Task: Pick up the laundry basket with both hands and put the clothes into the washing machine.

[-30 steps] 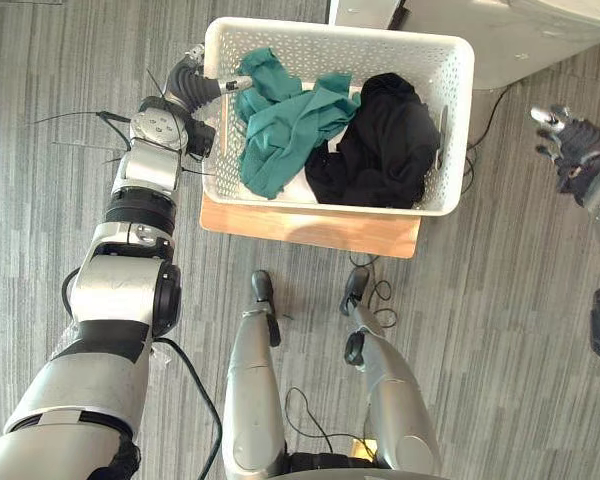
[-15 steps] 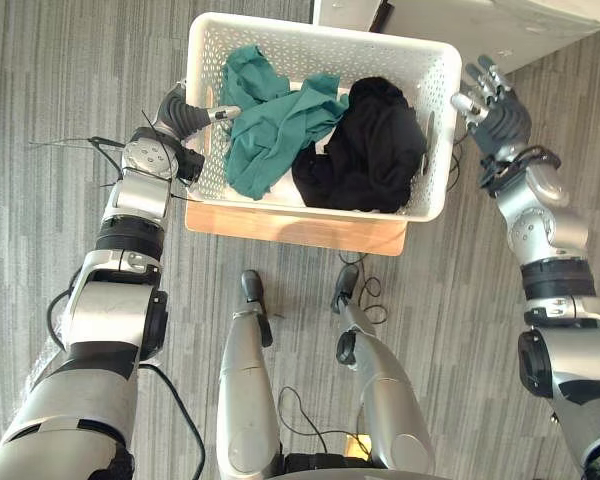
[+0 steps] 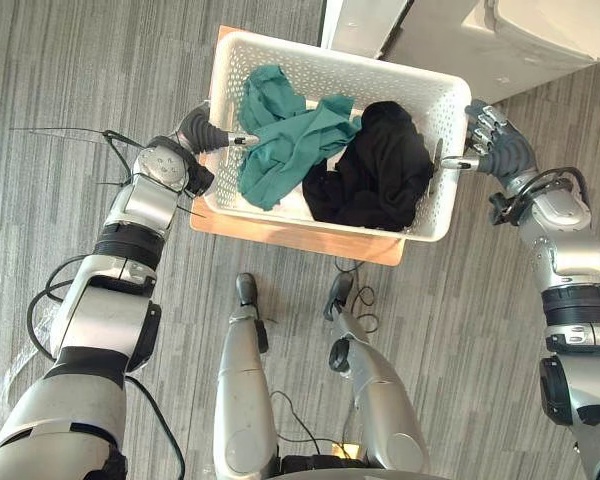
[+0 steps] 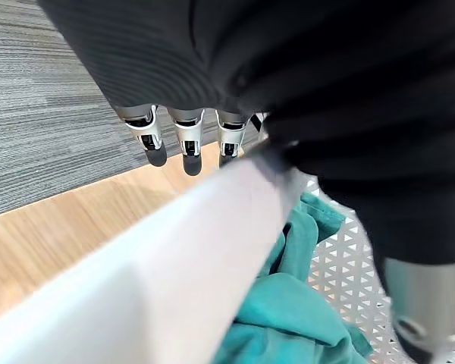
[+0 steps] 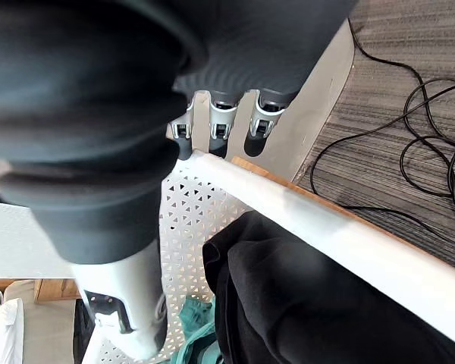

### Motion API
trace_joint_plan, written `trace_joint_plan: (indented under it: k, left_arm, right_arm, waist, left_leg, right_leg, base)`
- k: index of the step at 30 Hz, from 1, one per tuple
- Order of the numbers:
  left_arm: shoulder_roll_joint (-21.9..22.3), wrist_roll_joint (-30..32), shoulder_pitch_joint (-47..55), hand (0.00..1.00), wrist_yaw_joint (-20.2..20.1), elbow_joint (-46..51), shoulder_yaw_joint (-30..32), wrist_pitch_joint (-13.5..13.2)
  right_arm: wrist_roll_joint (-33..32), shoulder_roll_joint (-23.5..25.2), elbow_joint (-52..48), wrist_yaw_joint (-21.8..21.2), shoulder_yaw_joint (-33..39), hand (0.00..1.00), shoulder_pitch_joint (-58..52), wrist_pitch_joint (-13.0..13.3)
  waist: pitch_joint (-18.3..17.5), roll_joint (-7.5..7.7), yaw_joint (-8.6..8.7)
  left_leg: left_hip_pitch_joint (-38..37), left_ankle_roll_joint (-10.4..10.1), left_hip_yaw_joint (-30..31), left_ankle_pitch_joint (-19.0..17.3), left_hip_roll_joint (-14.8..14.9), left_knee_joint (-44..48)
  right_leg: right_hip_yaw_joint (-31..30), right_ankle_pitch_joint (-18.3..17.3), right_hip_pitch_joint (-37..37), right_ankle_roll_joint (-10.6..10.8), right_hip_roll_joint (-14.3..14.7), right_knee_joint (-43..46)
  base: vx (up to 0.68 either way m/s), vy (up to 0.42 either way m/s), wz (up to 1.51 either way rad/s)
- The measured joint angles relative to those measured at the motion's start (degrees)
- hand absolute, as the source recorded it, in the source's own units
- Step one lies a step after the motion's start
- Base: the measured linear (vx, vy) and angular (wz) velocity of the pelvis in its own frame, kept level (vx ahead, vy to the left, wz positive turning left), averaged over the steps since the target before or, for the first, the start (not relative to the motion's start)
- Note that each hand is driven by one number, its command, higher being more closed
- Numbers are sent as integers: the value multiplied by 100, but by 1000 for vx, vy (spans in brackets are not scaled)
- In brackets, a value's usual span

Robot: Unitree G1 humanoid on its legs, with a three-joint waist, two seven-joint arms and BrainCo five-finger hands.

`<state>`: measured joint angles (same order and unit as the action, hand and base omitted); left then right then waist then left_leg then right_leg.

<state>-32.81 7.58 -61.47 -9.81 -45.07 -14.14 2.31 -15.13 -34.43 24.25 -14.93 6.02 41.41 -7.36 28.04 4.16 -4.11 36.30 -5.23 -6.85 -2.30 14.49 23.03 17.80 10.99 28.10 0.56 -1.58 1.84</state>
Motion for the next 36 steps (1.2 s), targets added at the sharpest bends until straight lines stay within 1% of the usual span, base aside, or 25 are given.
trace_joint_plan:
  k: [2,5,6,9,11,12,15,18,21,22,24,26,27,28,29,31,33,36]
  left_arm:
    - [55,0,-2,0,6,123,4,0]
    - [156,-2,-2,0,15,195,27,1]
    - [181,-4,-1,0,23,196,80,1]
    - [235,-18,0,0,117,198,140,2]
    - [276,-31,6,0,137,265,335,3]
    - [287,-46,28,0,141,279,363,3]
    - [286,-91,69,0,149,299,391,3]
    - [282,-91,164,0,145,493,418,-1]
    - [287,-90,172,0,133,501,417,-1]
    - [291,-90,171,0,133,501,414,-1]
    - [293,-90,168,0,136,500,348,-2]
    - [307,-79,131,0,139,433,317,-9]
    - [313,-72,49,0,127,314,289,-11]
    - [334,-71,-30,0,127,204,259,-15]
    - [369,-67,-153,0,125,51,189,-16]
    - [458,-62,-393,0,121,-171,89,-24]
    - [386,-30,-634,0,135,-391,80,-25]
    - [292,-22,-724,0,161,-505,82,-25]
  right_arm:
    - [-4,1,16,36,252,0,-75,-23]
    - [-101,3,196,323,648,0,-88,-57]
    - [-297,3,206,491,818,0,-79,-51]
    - [-644,0,206,749,1164,0,57,15]
    - [-971,-123,187,899,1371,0,263,142]
    - [-1019,-209,184,903,1398,0,326,151]
    - [-1141,-250,172,904,1472,0,308,180]
    - [-1144,-277,169,896,1527,0,303,187]
    - [-1141,-276,197,850,1528,0,283,190]
    - [-1140,-271,344,816,1528,0,282,205]
    - [-1136,-235,919,703,1525,0,334,213]
    - [-1127,-101,1664,568,1421,0,395,139]
    - [-1127,-1,2019,472,1300,0,441,41]
    - [-1127,36,2180,434,1210,0,469,2]
    - [-1125,67,2516,351,946,0,585,-68]
    - [-1123,87,2803,220,577,0,777,-148]
    - [-1124,99,3083,225,401,0,1076,-185]
    - [-1211,99,3107,226,169,0,1235,-188]
  waist:
    - [0,0,0]
    - [0,0,-5]
    - [0,0,-11]
    - [0,0,-13]
    - [0,-1,-10]
    - [0,-1,-20]
    - [1,-1,-11]
    - [1,-2,-10]
    - [2,-3,-12]
    - [3,-4,-12]
    - [3,-5,-16]
    - [7,-12,-29]
    - [9,-16,-34]
    - [17,-29,-38]
    - [40,-68,-35]
    - [86,-147,-101]
    - [92,-159,-116]
    - [95,-164,-102]
  left_leg:
    - [3,-1,28,28,-41,-36]
    - [14,2,26,26,-66,-10]
    - [26,3,26,25,-66,2]
    - [46,15,20,11,-47,60]
    - [135,63,-26,-48,-15,189]
    - [155,78,-46,-84,-3,250]
    - [194,105,-72,-181,42,396]
    - [195,113,-93,-193,37,407]
    - [199,112,-93,-194,37,402]
    - [203,108,-91,-198,35,400]
    - [211,108,-84,-198,27,393]
    - [237,108,-83,-198,21,389]
    - [269,108,-85,-196,20,391]
    - [289,108,-80,-195,19,397]
    - [315,109,-65,-194,12,406]
    - [322,109,-74,-194,7,408]
    - [400,109,-74,-193,22,440]
    - [439,108,-56,-194,33,479]
  right_leg:
    - [64,-3,-1,3,-32,0]
    - [86,-5,-25,5,-57,1]
    - [89,-4,-22,5,-57,1]
    - [78,-5,-10,7,-43,2]
    - [13,-17,67,26,-31,9]
    - [-46,-16,111,28,-37,45]
    - [-80,-17,132,30,-26,101]
    - [-95,-24,140,40,-37,104]
    - [-93,-27,147,44,-37,104]
    - [-93,-37,148,56,-38,104]
    - [-84,-43,151,62,-44,106]
    - [-83,-40,183,58,-51,119]
    - [-86,-28,223,41,-53,133]
    - [-82,-25,236,37,-53,135]
    - [-72,-23,253,34,-55,141]
    - [-85,-23,285,33,-64,176]
    - [-90,-23,366,32,-60,211]
    - [-83,-23,381,31,-50,215]
  base:
    - [23,7,12]
    - [23,20,6]
    - [0,0,0]
    - [10,-6,-4]
    - [15,-4,-17]
    - [15,6,-18]
    - [21,15,-12]
    - [8,4,-1]
    - [0,0,0]
    - [0,0,0]
    - [0,0,0]
    - [0,0,0]
    - [0,0,0]
    - [0,0,0]
    - [0,0,0]
    - [7,1,-2]
    - [4,-8,-4]
    - [0,0,0]
